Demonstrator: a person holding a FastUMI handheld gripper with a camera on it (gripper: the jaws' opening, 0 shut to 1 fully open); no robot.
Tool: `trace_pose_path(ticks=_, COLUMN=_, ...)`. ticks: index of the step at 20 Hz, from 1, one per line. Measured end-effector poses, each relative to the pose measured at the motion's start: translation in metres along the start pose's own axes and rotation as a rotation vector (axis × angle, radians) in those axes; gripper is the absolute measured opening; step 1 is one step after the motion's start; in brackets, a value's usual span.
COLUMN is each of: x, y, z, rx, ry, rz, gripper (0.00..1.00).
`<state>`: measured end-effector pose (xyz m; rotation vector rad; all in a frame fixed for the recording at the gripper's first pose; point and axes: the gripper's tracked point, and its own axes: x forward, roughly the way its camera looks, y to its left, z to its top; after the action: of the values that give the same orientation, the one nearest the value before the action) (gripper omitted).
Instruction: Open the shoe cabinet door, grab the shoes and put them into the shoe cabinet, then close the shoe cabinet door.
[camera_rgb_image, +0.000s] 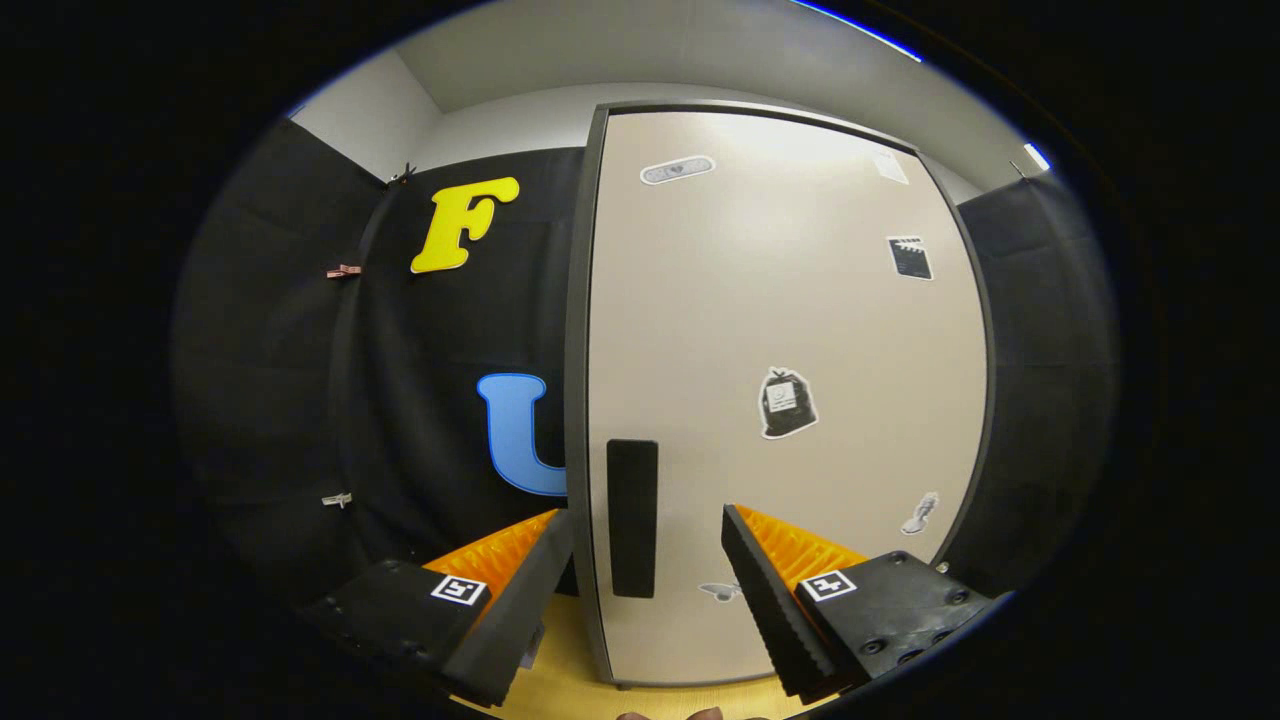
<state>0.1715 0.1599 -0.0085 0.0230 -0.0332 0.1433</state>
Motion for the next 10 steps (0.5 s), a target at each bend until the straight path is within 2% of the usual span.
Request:
trace_pose_path(ticks=4, x=0.028, y=0.013, z=-0.015, rx=-0.004, ry=0.021, rz=0.012, gripper=0.94)
trace_pose_path(ticks=8, x=0.050, y=0.007, z=-0.026, rx=0.030, ry=0.034, rz=-0.042, gripper=0.58)
trace_pose_path(ticks=10, x=0.054, y=0.007, z=-0.024, rx=0.046, ry=0.026, rz=-0.057, gripper=0.53)
